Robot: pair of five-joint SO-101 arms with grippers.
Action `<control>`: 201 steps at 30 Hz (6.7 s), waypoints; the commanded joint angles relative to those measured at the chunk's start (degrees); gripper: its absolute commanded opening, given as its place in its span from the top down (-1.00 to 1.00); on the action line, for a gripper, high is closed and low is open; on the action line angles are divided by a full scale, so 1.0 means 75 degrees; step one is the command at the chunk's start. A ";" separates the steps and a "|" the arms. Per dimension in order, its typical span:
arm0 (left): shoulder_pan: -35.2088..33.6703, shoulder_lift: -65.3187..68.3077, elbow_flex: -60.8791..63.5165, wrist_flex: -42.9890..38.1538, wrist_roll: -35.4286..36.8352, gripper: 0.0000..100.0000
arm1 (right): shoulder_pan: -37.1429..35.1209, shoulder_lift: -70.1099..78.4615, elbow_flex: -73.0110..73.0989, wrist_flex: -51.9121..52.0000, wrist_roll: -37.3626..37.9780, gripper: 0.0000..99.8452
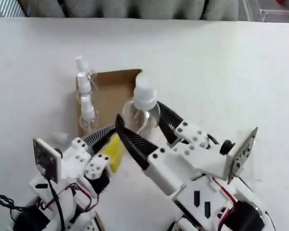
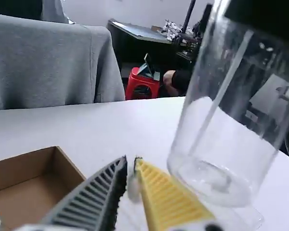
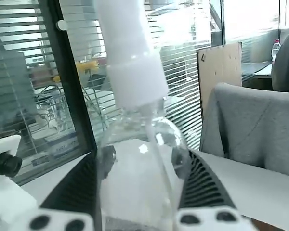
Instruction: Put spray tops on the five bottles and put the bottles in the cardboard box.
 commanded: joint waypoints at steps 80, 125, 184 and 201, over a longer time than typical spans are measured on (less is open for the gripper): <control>0.1975 -0.0076 -0.0903 0.1278 -0.1371 0.91 | -0.1190 0.0815 0.1160 -0.2409 -0.0117 0.97; 0.0639 -0.0076 -0.0903 0.1758 -0.1395 0.91 | -0.1483 -0.2163 0.1383 0.1459 0.0375 0.97; -0.8645 -0.0029 0.1489 -0.0527 -0.1336 0.92 | 0.3722 0.4261 0.2719 -0.4237 0.1114 0.97; -0.8633 -0.0076 0.3892 -0.1008 -0.1325 0.92 | 0.3722 0.8809 0.1008 -0.7660 0.0504 0.97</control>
